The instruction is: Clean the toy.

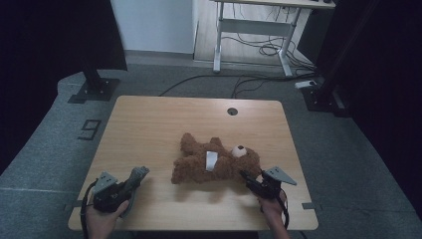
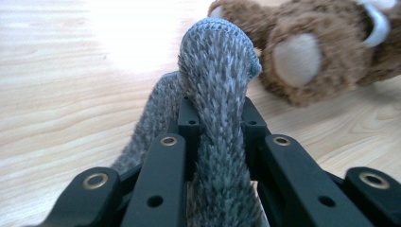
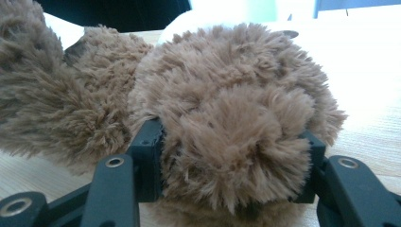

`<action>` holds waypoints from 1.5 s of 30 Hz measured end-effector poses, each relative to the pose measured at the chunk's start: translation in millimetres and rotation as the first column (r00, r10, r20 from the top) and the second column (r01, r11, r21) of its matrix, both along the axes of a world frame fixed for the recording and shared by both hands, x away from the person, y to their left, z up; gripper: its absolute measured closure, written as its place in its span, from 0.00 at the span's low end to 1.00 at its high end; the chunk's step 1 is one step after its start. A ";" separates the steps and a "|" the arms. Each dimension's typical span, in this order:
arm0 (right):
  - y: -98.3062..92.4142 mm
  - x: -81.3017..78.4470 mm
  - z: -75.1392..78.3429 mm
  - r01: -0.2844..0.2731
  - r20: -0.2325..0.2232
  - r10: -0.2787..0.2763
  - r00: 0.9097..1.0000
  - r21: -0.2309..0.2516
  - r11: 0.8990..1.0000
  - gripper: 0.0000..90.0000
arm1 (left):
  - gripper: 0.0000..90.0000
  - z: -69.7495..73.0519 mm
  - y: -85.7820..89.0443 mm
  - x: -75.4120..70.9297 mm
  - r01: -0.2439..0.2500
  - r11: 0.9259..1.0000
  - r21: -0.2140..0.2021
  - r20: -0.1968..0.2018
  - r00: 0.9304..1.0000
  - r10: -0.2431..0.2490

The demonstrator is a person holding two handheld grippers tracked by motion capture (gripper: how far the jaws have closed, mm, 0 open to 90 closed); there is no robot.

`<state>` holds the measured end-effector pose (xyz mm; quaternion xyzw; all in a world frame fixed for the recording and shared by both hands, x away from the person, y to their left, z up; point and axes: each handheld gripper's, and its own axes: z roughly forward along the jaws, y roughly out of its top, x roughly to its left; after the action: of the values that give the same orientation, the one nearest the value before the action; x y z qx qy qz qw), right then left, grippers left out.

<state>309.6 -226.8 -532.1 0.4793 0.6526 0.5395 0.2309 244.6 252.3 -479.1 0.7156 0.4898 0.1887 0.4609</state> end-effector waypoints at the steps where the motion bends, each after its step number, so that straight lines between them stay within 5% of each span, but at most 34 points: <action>1: 0.0 0.0 0.0 0.000 0.000 0.000 1.000 0.000 1.000 0.49 | 0.86 0.0 0.0 0.0 0.000 1.000 0.000 0.000 1.000 0.000; 13: 0.0 0.4 0.1 -0.003 0.000 0.003 1.000 0.002 1.000 0.51 | 0.86 13.3 -36.1 5.4 0.076 0.997 -0.024 0.041 0.996 -0.075; 21: -0.9 1.3 -0.8 -0.012 0.001 0.012 1.000 0.009 1.000 0.51 | 0.86 39.6 -75.2 19.7 0.161 0.987 0.000 0.094 0.983 -0.160; 24: -1.1 3.1 -0.8 -0.012 -0.003 0.012 1.000 0.016 1.000 0.51 | 0.85 51.8 -102.3 27.4 0.203 0.979 0.001 0.117 0.972 -0.202; 29: -0.3 3.1 -0.9 -0.006 -0.003 0.007 1.000 0.016 1.000 0.52 | 0.86 56.7 -130.7 36.1 0.246 0.969 0.024 0.113 0.962 -0.247; 33: -0.4 3.1 -1.7 -0.006 -0.005 0.006 1.000 0.025 1.000 0.52 | 0.86 52.0 -154.4 55.5 0.275 0.961 -0.012 0.058 0.960 -0.274; 38: 0.9 4.7 -2.0 -0.006 -0.005 0.006 1.000 0.027 1.000 0.52 | 0.86 34.0 -188.6 68.2 0.307 0.952 0.014 0.007 0.952 -0.307; 41: 1.0 4.8 -2.4 -0.008 -0.002 0.008 1.000 0.028 1.000 0.52 | 0.85 26.2 -195.6 71.9 0.310 0.951 -0.002 -0.008 0.951 -0.310; 45: 1.0 5.4 -3.2 -0.007 -0.004 0.007 1.000 0.029 1.000 0.52 | 0.85 15.8 -206.7 72.8 0.316 0.948 0.027 -0.011 0.949 -0.316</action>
<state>315.0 -225.8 -535.3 0.4814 0.6470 0.5487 0.2205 317.3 45.6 -463.3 0.7920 0.3676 0.1170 0.4732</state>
